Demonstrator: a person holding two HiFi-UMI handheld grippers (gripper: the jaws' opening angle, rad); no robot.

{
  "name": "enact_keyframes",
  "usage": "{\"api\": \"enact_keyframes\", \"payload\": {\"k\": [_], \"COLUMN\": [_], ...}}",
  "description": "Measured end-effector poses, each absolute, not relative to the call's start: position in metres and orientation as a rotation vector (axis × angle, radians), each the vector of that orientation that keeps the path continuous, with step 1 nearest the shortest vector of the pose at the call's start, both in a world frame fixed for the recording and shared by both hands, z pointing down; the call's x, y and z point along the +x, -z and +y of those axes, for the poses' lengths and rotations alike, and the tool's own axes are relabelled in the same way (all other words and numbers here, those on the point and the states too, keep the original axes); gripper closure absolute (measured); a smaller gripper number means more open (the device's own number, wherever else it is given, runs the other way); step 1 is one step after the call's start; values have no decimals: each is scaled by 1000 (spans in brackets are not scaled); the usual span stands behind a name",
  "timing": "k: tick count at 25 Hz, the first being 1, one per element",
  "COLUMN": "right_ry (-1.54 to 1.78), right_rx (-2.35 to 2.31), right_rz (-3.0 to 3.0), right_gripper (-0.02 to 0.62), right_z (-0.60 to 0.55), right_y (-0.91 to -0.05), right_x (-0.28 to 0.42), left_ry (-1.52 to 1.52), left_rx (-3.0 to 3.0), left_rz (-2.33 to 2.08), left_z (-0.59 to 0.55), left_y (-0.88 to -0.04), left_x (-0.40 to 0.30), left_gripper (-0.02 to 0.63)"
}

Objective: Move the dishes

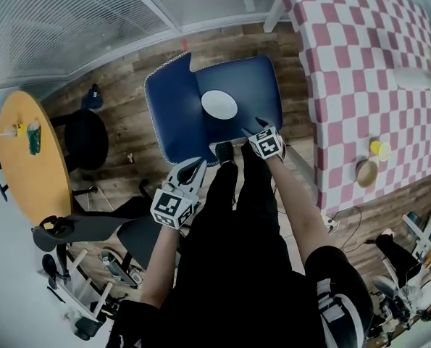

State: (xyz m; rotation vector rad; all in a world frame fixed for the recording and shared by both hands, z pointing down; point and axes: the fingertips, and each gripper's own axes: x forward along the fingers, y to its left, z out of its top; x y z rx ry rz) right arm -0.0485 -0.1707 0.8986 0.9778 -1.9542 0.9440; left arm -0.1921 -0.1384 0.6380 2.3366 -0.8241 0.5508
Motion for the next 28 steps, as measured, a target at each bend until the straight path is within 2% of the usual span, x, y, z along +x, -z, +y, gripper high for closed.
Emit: {"api": "enact_keyframes", "payload": {"k": [12, 28], "right_ry": [-1245, -1397], "right_rx": [931, 907], "right_rz": [-2063, -1987], "right_gripper": [319, 341], "right_z": [-196, -223], "right_y": [-961, -1055], "right_x": [-55, -64], "left_ry": [-539, -545], "left_rx": [2296, 2236], "left_rz": [-848, -868], "left_z": [-169, -182], "left_y": [-678, -733], "left_x": [-180, -176], "left_gripper": [584, 584]}}
